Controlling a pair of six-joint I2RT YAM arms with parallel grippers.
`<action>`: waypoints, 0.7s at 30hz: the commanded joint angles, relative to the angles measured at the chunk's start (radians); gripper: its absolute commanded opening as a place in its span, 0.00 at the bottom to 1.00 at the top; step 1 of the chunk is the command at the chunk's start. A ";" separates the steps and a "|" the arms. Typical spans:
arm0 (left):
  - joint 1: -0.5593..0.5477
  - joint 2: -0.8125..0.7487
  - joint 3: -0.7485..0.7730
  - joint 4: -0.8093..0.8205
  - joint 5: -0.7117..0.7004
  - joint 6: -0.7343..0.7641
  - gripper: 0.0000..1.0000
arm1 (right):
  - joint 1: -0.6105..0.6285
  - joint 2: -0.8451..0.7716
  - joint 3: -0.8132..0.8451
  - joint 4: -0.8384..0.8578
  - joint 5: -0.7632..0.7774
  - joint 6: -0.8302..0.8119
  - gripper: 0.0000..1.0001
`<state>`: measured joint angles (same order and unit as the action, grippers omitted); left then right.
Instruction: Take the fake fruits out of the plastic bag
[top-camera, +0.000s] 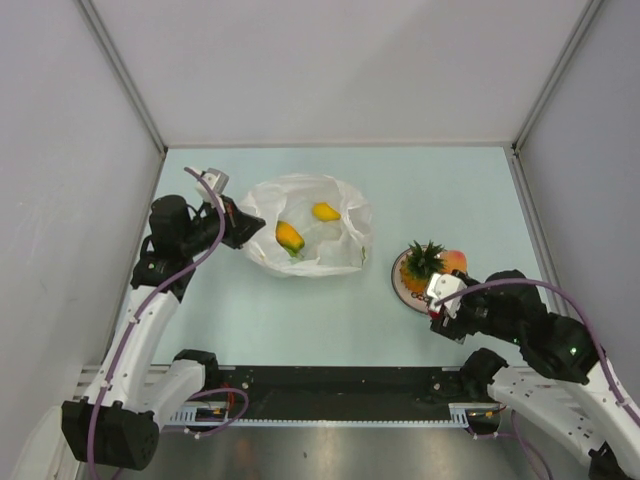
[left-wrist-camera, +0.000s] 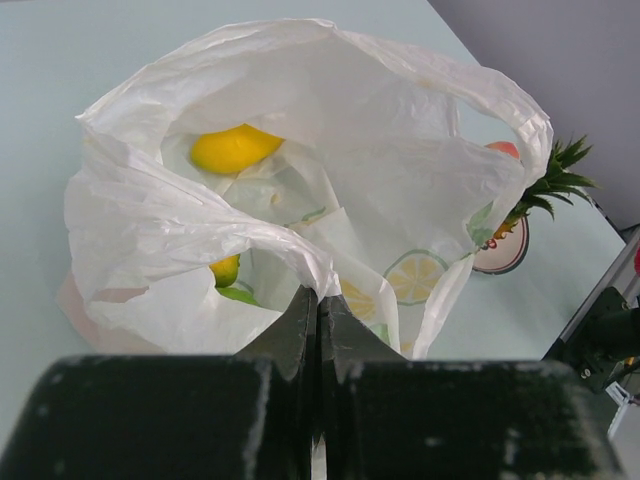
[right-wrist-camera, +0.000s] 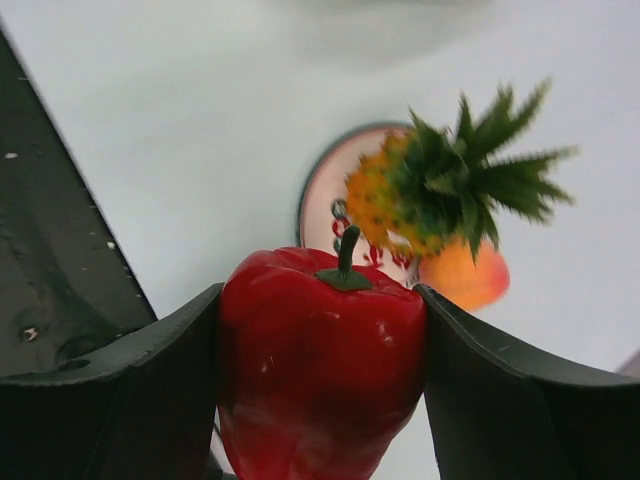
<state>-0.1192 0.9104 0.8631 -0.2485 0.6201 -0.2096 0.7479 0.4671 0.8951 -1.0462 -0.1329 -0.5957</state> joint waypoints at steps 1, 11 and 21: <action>0.006 0.021 0.013 0.017 0.000 -0.001 0.01 | -0.113 0.005 -0.025 0.003 0.114 0.060 0.33; 0.004 0.056 0.025 0.022 0.001 -0.007 0.01 | -0.488 0.128 -0.024 0.122 0.061 0.028 0.18; 0.004 0.074 0.034 0.020 0.001 0.001 0.01 | -1.072 0.570 0.179 0.232 -0.364 0.401 0.00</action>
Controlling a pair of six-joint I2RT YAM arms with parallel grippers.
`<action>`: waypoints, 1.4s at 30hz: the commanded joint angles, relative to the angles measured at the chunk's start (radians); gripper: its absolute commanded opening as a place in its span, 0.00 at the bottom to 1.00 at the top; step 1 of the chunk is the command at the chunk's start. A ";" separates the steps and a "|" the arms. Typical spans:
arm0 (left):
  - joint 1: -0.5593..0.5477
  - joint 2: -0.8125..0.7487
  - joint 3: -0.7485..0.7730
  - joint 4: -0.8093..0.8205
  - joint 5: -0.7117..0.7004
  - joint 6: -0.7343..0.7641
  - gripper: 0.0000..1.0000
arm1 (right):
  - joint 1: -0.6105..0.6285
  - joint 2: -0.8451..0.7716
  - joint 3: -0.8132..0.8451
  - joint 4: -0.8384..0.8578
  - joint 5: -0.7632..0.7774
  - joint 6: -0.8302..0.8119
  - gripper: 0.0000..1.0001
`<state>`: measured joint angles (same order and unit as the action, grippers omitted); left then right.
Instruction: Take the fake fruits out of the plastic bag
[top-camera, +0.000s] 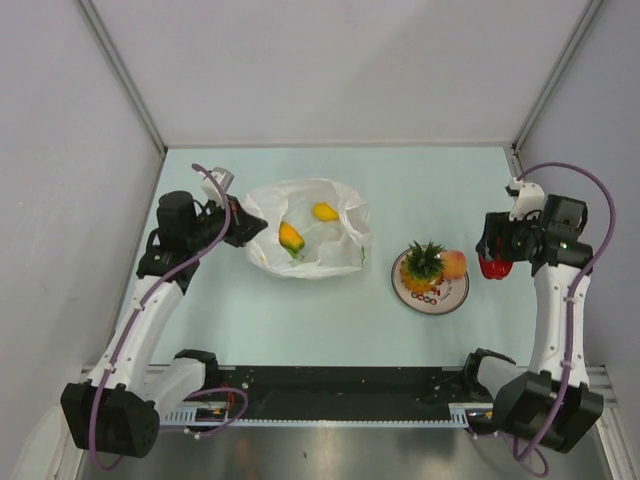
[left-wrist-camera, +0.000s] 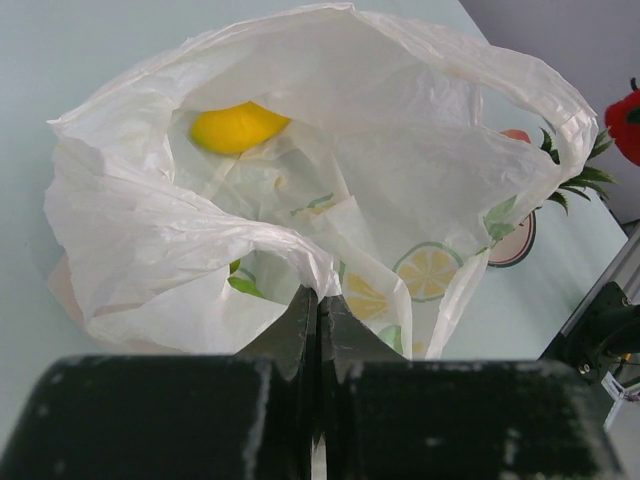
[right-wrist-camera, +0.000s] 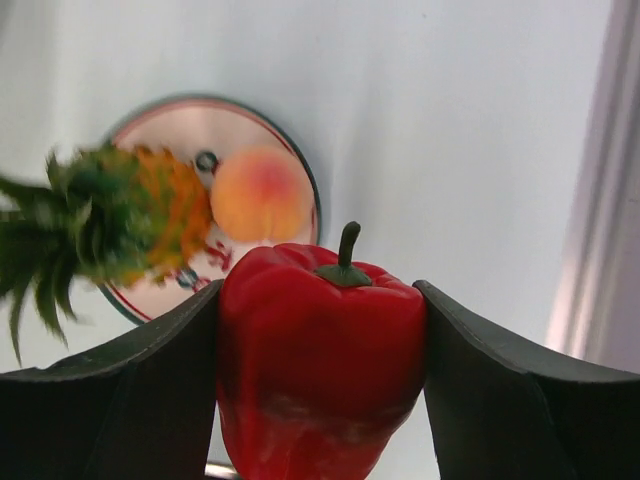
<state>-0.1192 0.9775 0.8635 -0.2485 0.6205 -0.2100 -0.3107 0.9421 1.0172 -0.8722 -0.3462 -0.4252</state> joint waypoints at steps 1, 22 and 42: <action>0.006 0.009 0.034 0.015 -0.005 0.004 0.01 | 0.008 0.093 0.034 0.076 -0.140 0.317 0.00; 0.004 0.150 0.132 -0.038 -0.042 0.081 0.01 | 0.170 0.139 -0.247 0.223 0.248 0.804 0.00; 0.004 0.204 0.163 -0.054 -0.050 0.100 0.01 | 0.173 0.291 -0.333 0.415 0.216 0.847 0.29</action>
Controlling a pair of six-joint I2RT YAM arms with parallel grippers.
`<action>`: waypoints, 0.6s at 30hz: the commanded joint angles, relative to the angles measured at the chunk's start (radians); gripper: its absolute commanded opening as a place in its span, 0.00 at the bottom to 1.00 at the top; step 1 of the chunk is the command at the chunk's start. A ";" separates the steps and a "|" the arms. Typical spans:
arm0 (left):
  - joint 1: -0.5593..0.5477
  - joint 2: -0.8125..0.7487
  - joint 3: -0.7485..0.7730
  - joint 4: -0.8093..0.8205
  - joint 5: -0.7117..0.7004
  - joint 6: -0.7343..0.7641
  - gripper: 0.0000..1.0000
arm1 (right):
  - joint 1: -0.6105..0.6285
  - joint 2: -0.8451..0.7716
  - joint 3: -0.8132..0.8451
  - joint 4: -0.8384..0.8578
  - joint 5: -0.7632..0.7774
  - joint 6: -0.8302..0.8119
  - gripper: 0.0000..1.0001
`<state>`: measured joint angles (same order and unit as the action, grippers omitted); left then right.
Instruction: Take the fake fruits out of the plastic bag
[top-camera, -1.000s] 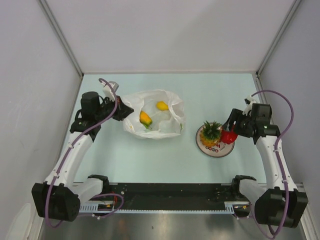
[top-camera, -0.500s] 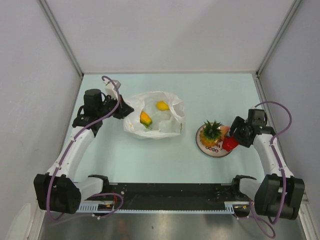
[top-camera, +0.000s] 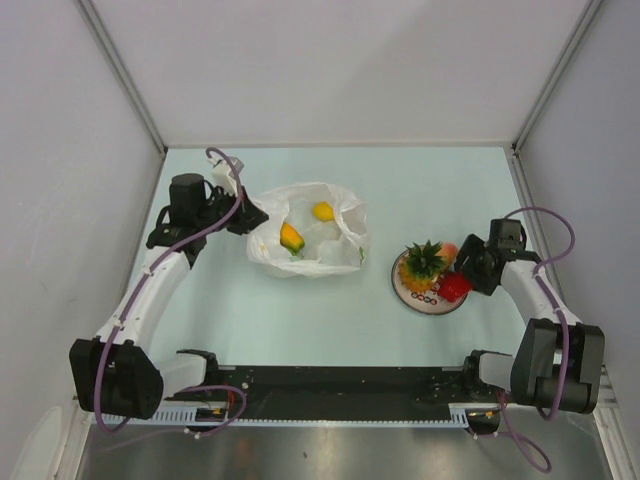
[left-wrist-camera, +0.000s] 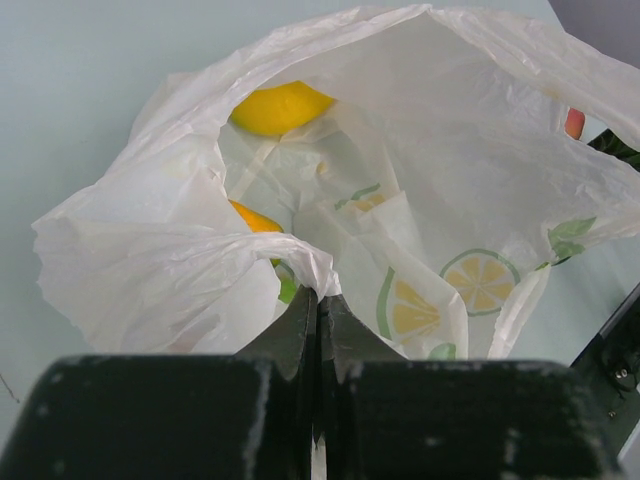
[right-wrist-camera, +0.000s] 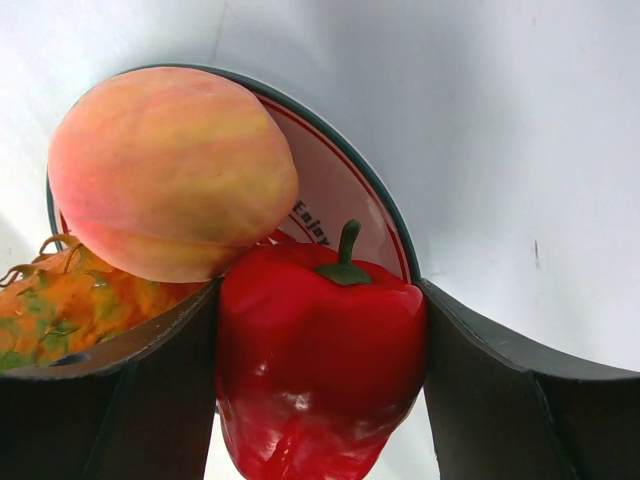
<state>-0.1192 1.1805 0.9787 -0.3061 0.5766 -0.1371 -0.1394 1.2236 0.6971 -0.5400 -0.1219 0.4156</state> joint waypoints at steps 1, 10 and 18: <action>0.004 -0.001 0.046 0.005 -0.006 0.027 0.01 | 0.003 0.011 -0.011 0.084 -0.013 0.005 0.36; 0.004 -0.012 0.020 0.027 0.003 0.013 0.01 | -0.017 -0.045 -0.001 0.025 -0.058 -0.028 0.93; 0.004 -0.025 0.014 0.036 0.015 0.007 0.01 | -0.063 -0.105 0.057 -0.100 -0.088 -0.054 1.00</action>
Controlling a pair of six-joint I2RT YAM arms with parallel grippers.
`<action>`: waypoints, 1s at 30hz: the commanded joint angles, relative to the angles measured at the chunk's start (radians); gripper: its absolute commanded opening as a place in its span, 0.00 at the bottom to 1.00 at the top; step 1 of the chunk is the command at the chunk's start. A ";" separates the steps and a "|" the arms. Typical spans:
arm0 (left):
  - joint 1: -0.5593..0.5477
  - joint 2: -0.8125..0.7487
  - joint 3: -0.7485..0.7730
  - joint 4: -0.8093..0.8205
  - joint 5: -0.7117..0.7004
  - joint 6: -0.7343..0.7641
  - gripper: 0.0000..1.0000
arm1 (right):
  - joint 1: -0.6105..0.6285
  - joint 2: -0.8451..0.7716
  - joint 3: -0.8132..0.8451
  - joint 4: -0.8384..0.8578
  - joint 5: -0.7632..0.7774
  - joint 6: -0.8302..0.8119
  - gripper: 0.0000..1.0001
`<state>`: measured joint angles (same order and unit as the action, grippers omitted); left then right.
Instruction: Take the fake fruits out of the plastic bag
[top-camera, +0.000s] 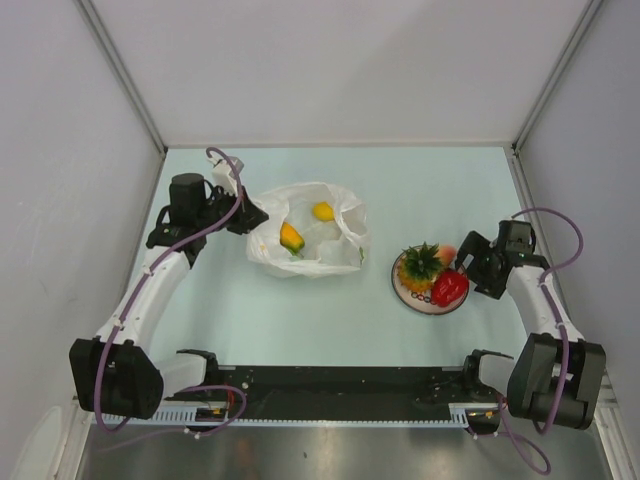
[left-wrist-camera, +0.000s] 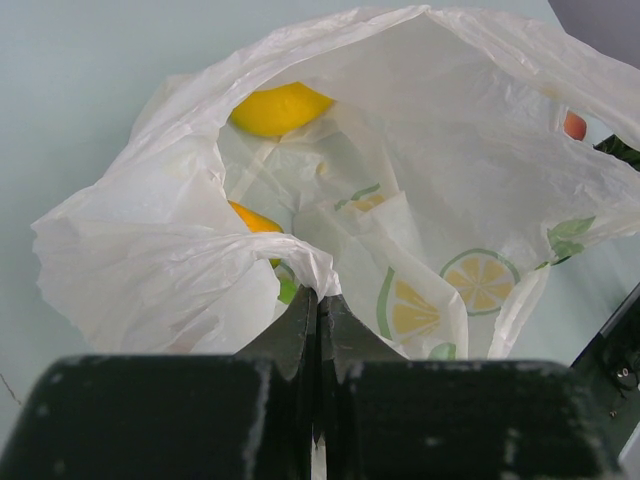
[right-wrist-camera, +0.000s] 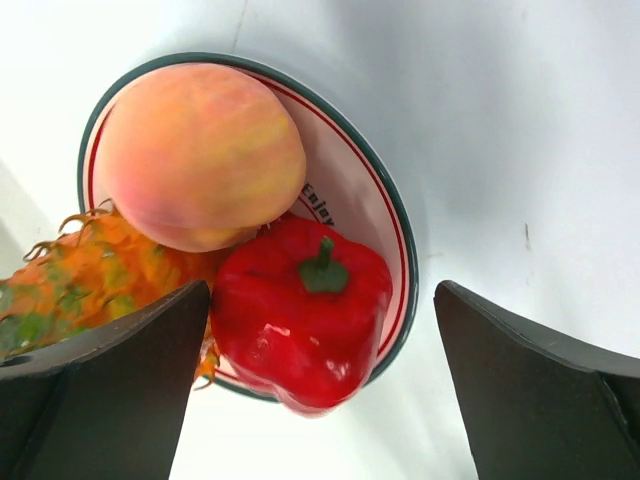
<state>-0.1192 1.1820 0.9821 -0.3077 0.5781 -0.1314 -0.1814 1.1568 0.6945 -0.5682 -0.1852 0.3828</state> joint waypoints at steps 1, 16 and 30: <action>0.003 -0.030 0.009 0.038 0.012 0.001 0.01 | -0.024 -0.039 0.077 -0.087 -0.030 -0.024 1.00; 0.004 -0.082 -0.026 0.041 0.003 0.003 0.01 | -0.027 0.037 0.066 -0.233 -0.125 -0.004 0.88; 0.003 -0.090 -0.006 0.021 -0.009 0.018 0.01 | -0.049 0.066 0.051 -0.068 -0.192 0.001 0.40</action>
<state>-0.1192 1.1286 0.9607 -0.3019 0.5762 -0.1303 -0.2214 1.2232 0.7494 -0.6830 -0.3740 0.3889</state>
